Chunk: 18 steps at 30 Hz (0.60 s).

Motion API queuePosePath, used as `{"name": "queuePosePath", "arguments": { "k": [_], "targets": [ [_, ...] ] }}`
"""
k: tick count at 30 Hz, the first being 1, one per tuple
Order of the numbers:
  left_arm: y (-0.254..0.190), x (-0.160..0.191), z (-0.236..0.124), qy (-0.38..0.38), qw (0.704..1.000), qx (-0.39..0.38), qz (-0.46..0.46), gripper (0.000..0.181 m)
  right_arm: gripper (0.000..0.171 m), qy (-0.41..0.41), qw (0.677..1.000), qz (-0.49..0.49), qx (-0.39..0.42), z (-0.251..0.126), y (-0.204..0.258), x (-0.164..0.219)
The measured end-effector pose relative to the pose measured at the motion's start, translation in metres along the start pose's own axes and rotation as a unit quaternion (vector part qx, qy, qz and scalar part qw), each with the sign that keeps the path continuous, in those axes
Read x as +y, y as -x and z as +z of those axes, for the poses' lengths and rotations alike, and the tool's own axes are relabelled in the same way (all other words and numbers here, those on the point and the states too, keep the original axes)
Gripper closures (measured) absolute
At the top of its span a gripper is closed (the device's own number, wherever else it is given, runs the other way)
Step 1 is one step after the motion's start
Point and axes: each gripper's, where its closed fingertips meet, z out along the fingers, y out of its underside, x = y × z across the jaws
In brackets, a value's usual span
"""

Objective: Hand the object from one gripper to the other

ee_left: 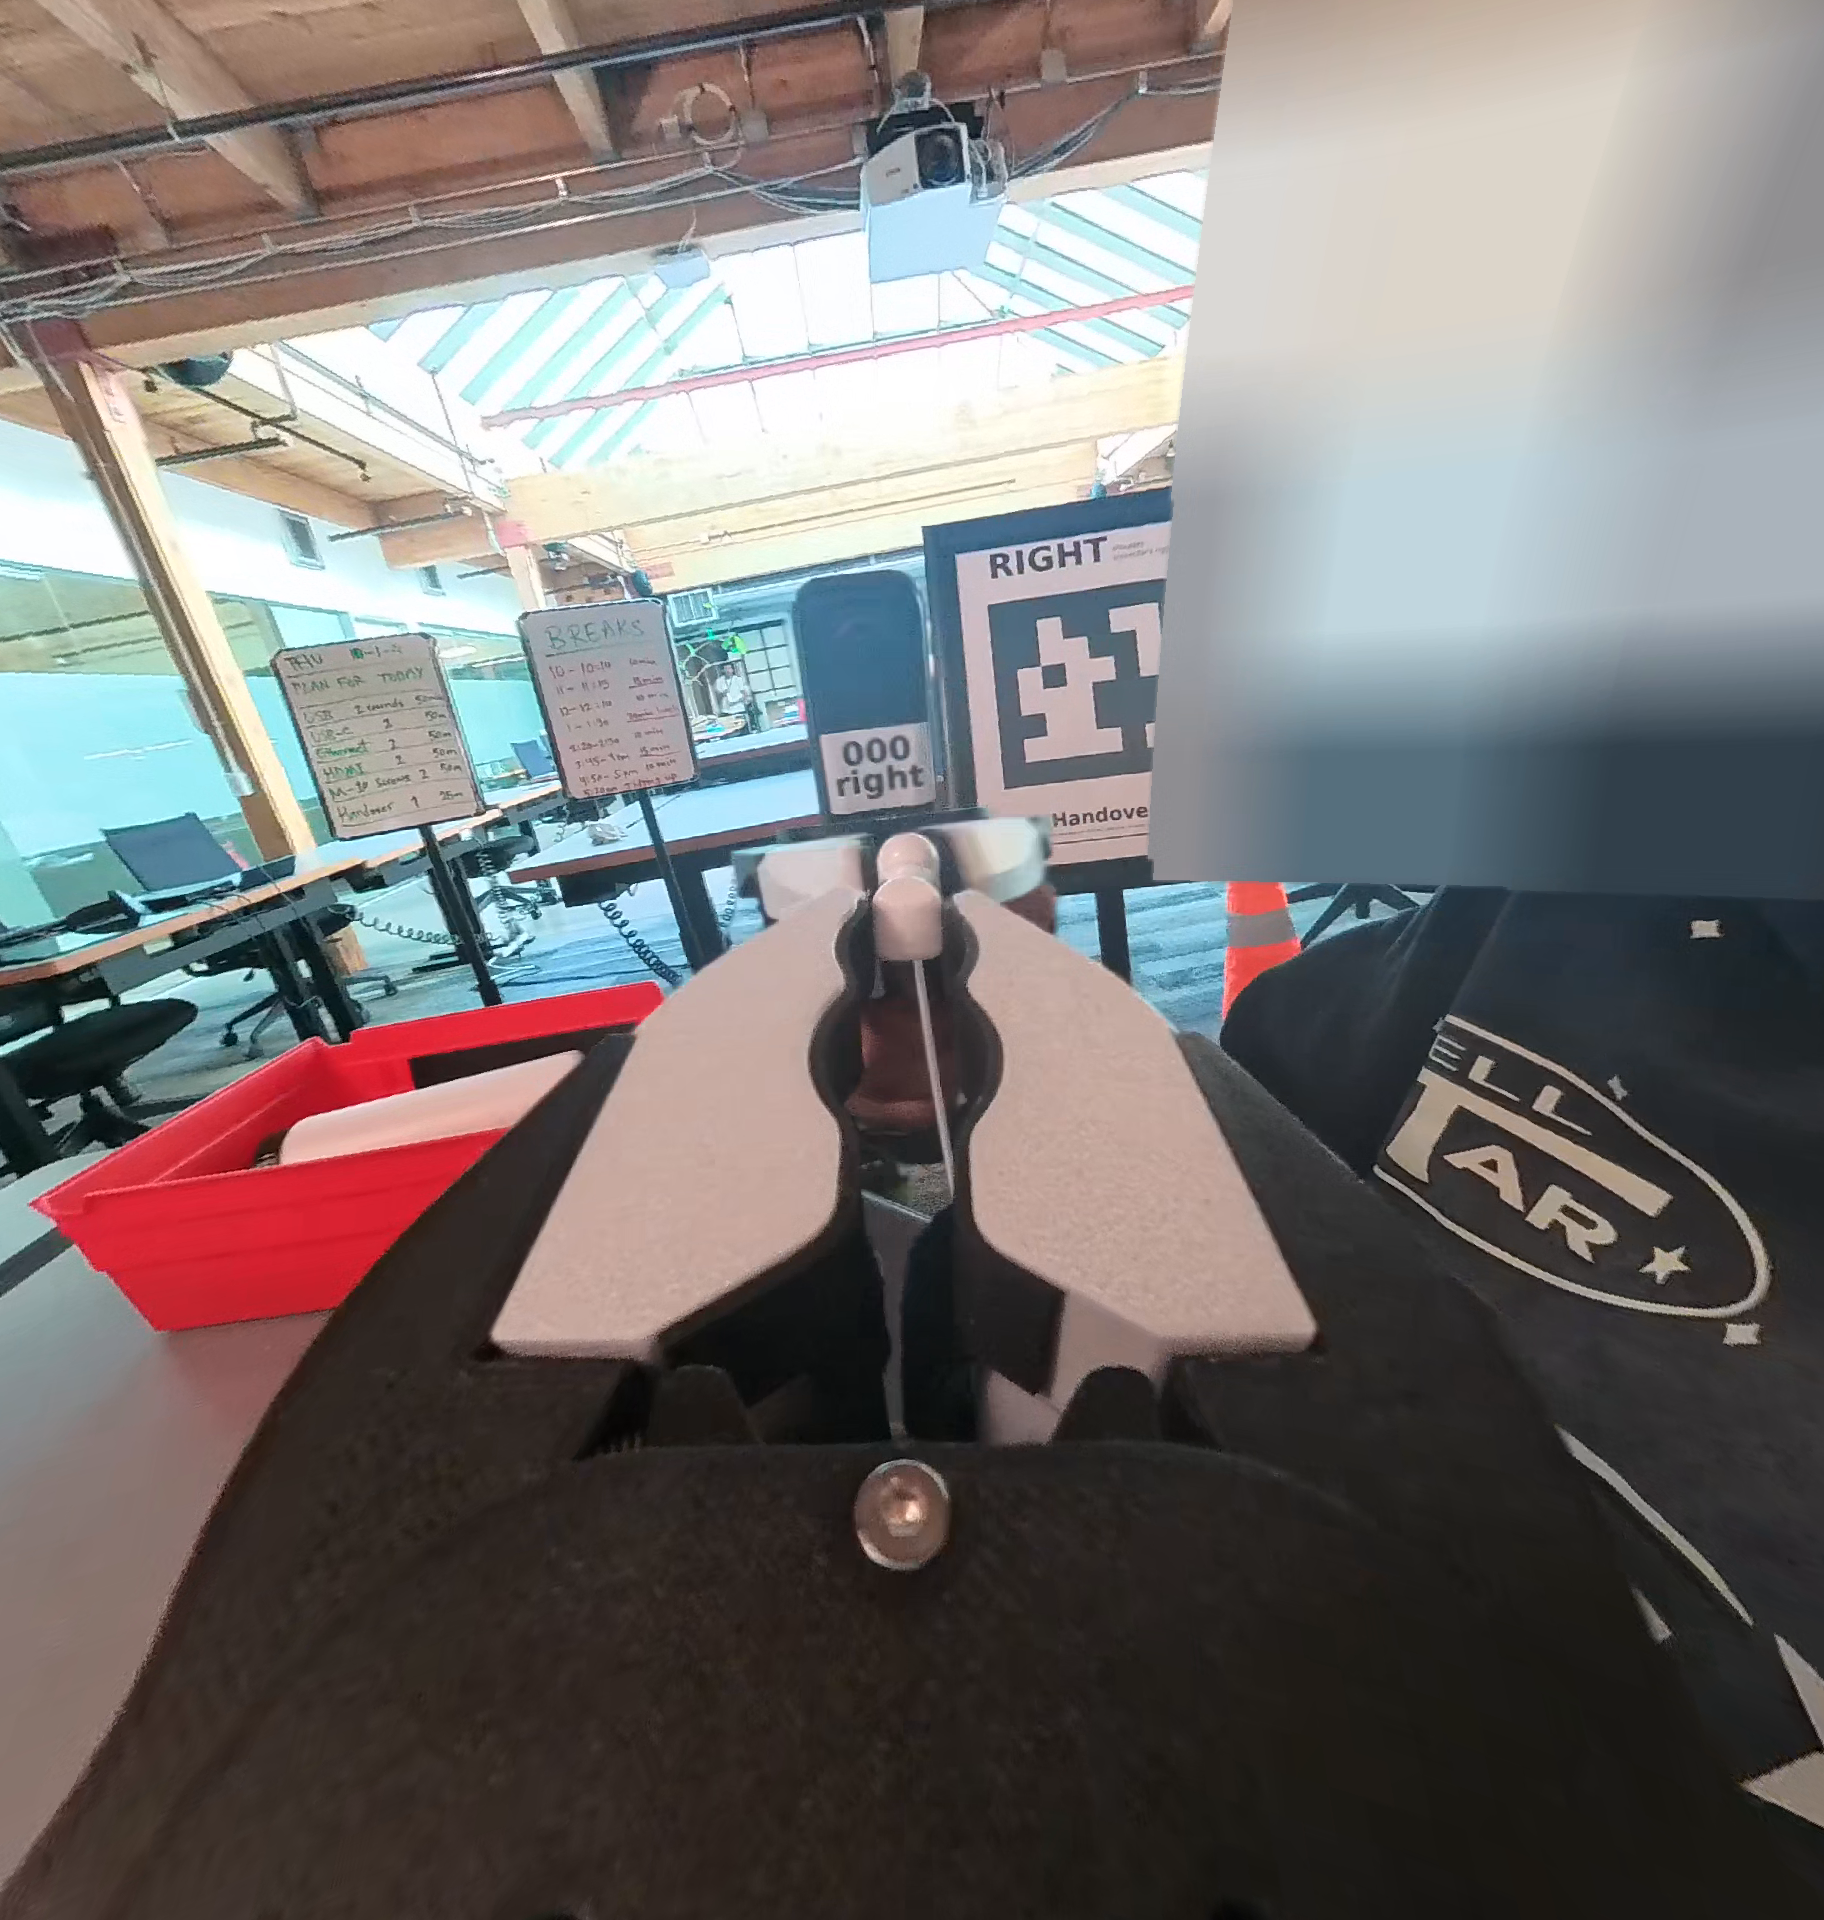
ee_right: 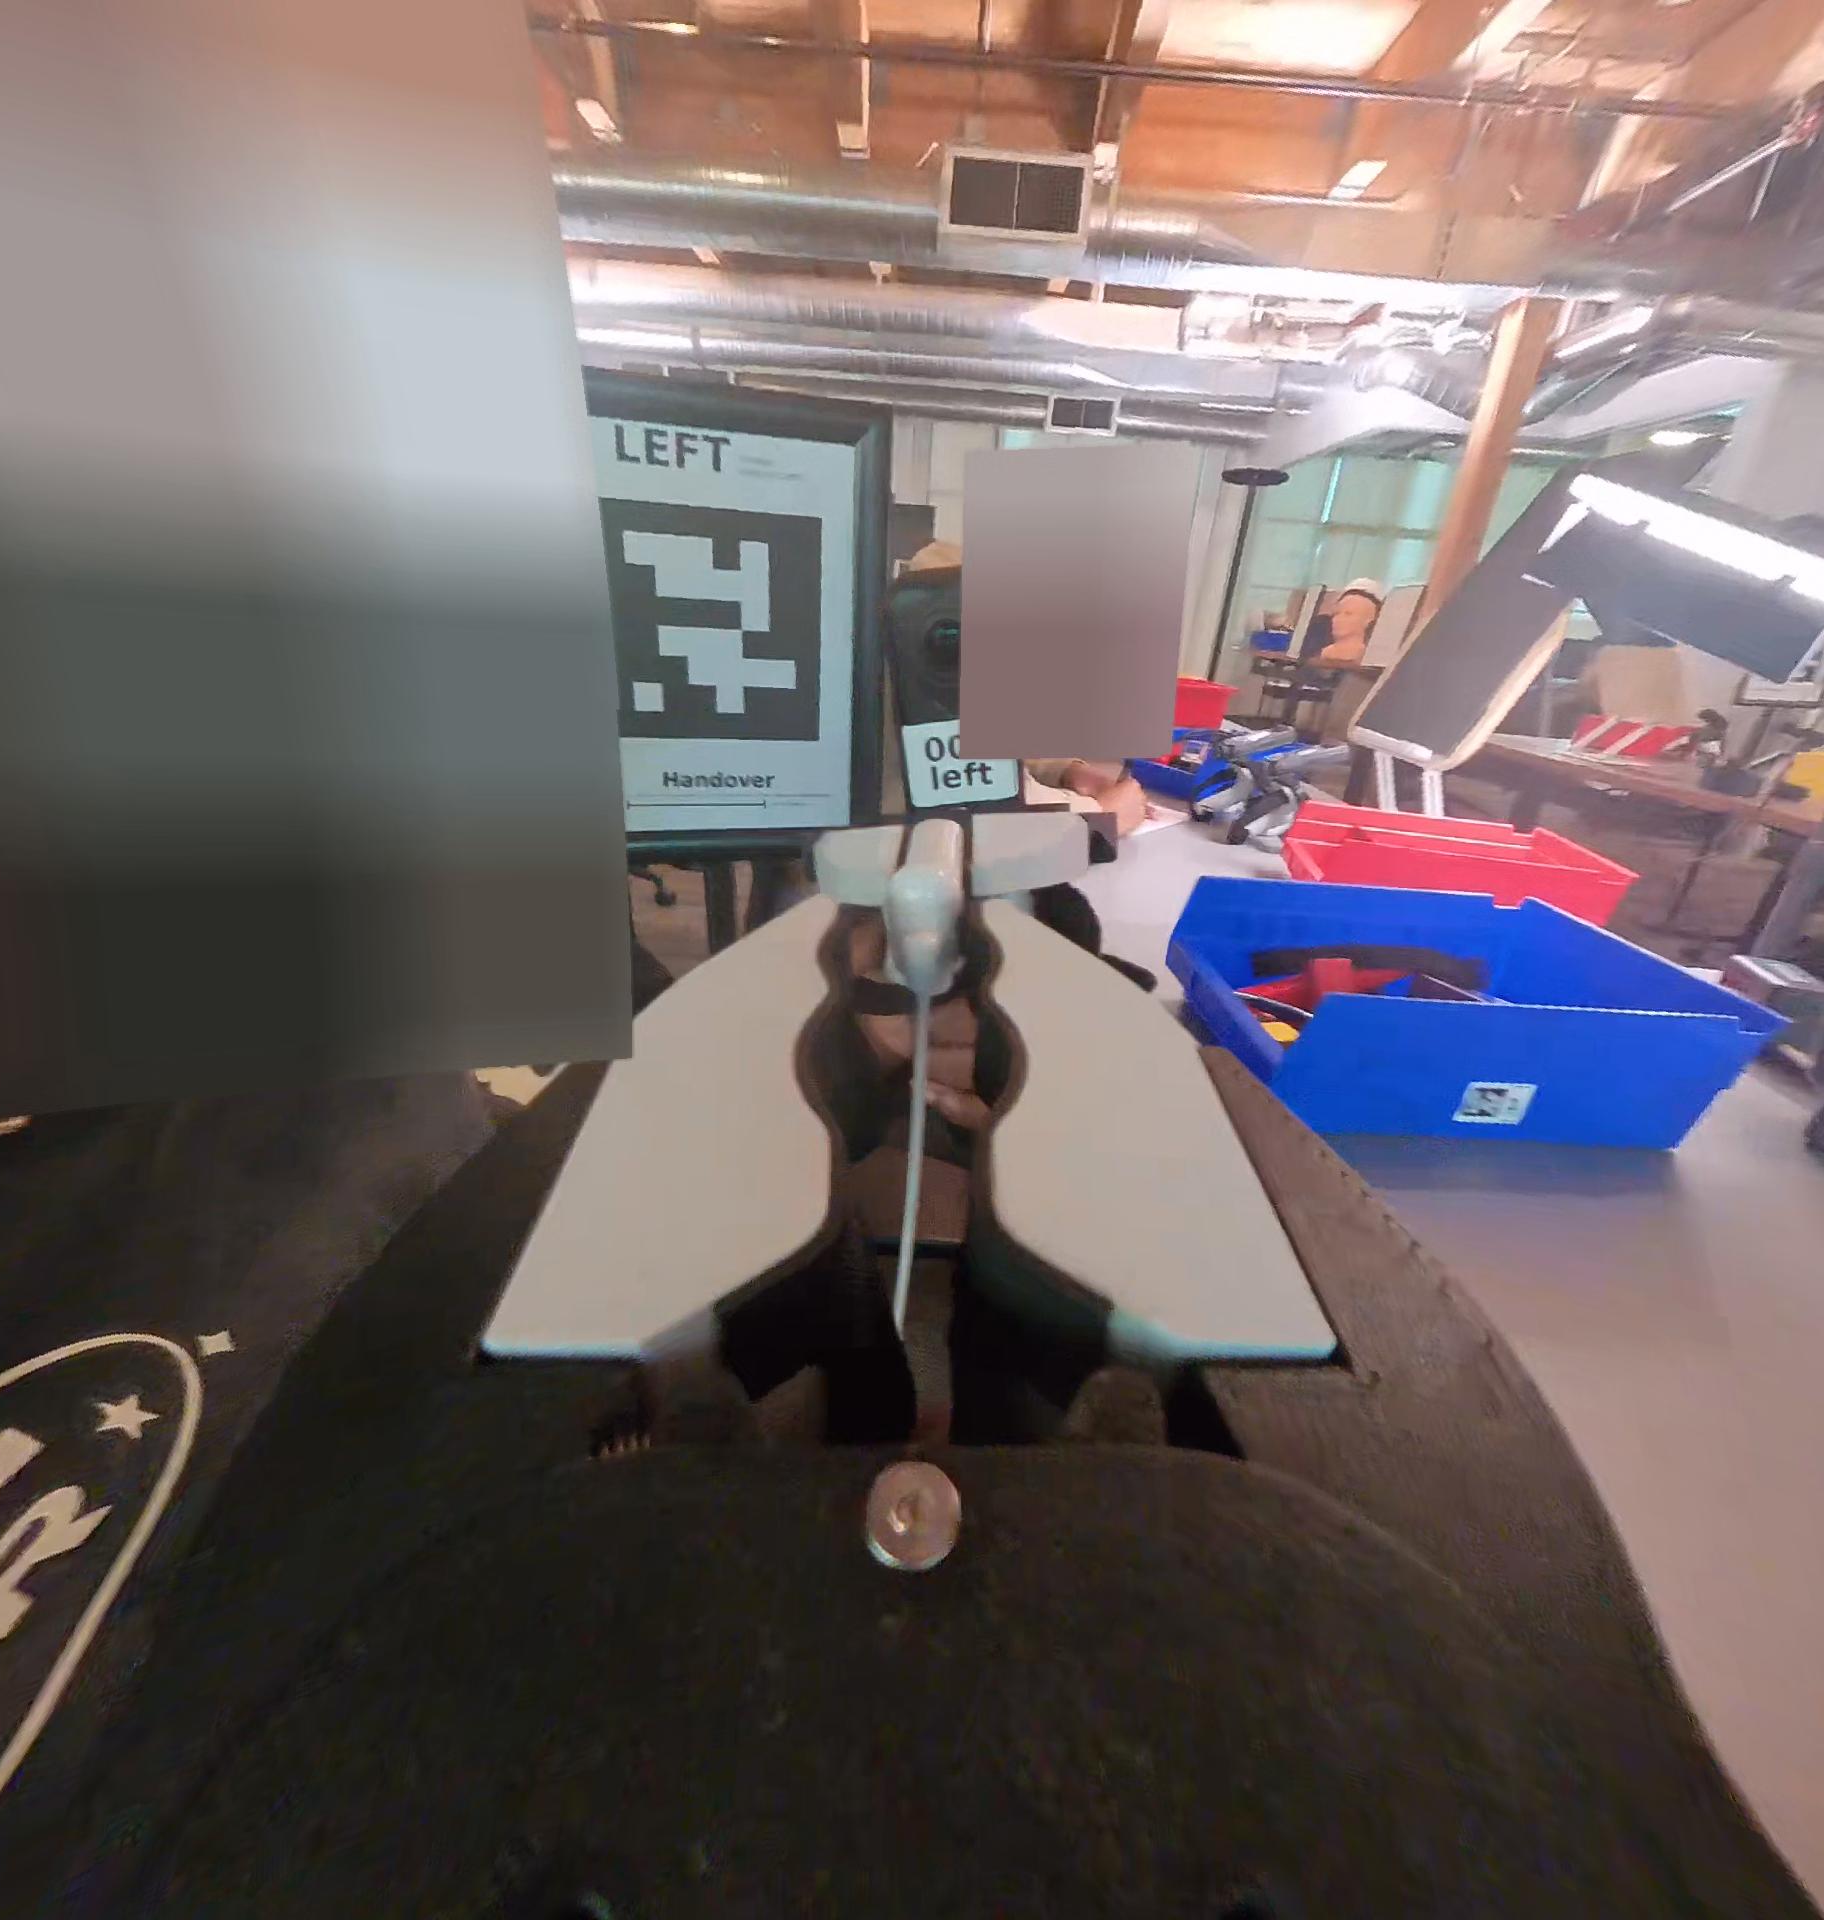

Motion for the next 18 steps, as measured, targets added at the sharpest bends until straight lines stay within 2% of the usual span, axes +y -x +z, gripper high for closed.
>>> {"name": "queuePosePath", "arguments": {
  "k": [1, 4, 6, 10, 14, 18],
  "targets": [
    [0.000, 0.000, 0.000, 0.000, 1.000, 0.001, -0.003, 0.170, 0.157, 0.004, 1.000, -0.015, 0.010, 0.001, -0.002, 0.001],
    [0.002, 0.002, 0.001, 0.008, 1.000, -0.009, -0.016, 0.168, 0.158, 0.011, 0.996, -0.085, 0.031, -0.001, -0.003, -0.001],
    [0.004, 0.002, 0.000, 0.008, 0.999, -0.010, -0.041, 0.162, 0.158, 0.020, 0.980, -0.189, 0.059, -0.003, -0.004, -0.003],
    [0.002, 0.004, -0.001, 0.015, 0.993, 0.016, -0.117, 0.155, 0.158, 0.064, 0.881, -0.450, 0.131, -0.007, -0.003, -0.004],
    [0.001, 0.005, 0.001, 0.013, 0.984, 0.036, -0.174, 0.155, 0.158, 0.111, 0.777, -0.601, 0.148, -0.004, 0.003, 0.004],
    [-0.001, 0.006, 0.000, 0.020, 0.981, 0.042, -0.186, 0.166, 0.158, 0.128, 0.742, -0.641, 0.151, -0.002, 0.002, 0.008]
  ]
}}
